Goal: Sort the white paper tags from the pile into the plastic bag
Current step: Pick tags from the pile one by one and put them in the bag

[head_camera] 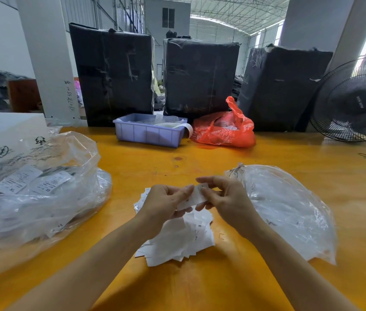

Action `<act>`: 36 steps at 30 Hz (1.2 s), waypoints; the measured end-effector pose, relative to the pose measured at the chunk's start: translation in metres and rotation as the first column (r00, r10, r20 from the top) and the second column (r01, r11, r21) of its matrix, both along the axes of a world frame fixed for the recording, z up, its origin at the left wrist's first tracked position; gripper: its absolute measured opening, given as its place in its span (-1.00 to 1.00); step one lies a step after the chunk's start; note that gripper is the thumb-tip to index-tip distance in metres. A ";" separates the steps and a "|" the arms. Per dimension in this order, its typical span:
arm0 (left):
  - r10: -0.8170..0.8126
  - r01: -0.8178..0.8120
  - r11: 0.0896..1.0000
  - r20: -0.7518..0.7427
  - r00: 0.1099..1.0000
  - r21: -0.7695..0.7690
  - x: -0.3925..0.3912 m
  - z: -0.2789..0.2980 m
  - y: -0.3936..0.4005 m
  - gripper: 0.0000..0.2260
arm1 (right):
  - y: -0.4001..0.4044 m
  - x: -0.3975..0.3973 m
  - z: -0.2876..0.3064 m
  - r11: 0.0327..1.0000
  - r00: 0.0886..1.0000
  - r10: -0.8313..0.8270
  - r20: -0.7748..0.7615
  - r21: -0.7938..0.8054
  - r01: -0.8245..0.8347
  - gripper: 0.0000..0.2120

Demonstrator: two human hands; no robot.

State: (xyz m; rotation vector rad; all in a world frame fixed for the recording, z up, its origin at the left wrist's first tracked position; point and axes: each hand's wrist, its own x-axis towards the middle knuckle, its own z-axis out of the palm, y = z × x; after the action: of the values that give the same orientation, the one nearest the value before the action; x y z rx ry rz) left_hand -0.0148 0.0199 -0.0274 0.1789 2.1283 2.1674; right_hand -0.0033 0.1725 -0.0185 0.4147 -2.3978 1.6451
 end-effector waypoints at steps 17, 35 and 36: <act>0.089 -0.091 0.995 0.058 0.994 0.037 0.007 0.002 0.009 -0.60 | -0.009 0.000 -0.007 0.983 0.986 -0.145 -0.085 -0.129 0.134 -0.86; 0.083 -0.090 0.992 -0.078 0.993 -0.090 0.002 0.009 -0.004 -0.92 | 0.001 -0.004 -0.002 0.990 0.993 -0.102 -0.057 -0.102 0.096 -0.87; 0.094 -0.100 0.991 -0.071 0.993 -0.089 0.002 0.010 -0.005 -0.91 | 0.001 -0.004 -0.003 0.991 0.991 -0.112 -0.075 -0.080 0.106 -0.86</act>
State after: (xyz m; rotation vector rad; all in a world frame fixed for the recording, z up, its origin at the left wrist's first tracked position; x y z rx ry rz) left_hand -0.0127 0.0151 -0.0179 0.1451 2.3145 2.1364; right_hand -0.0075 0.1736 -0.0211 0.3233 -2.2514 1.6342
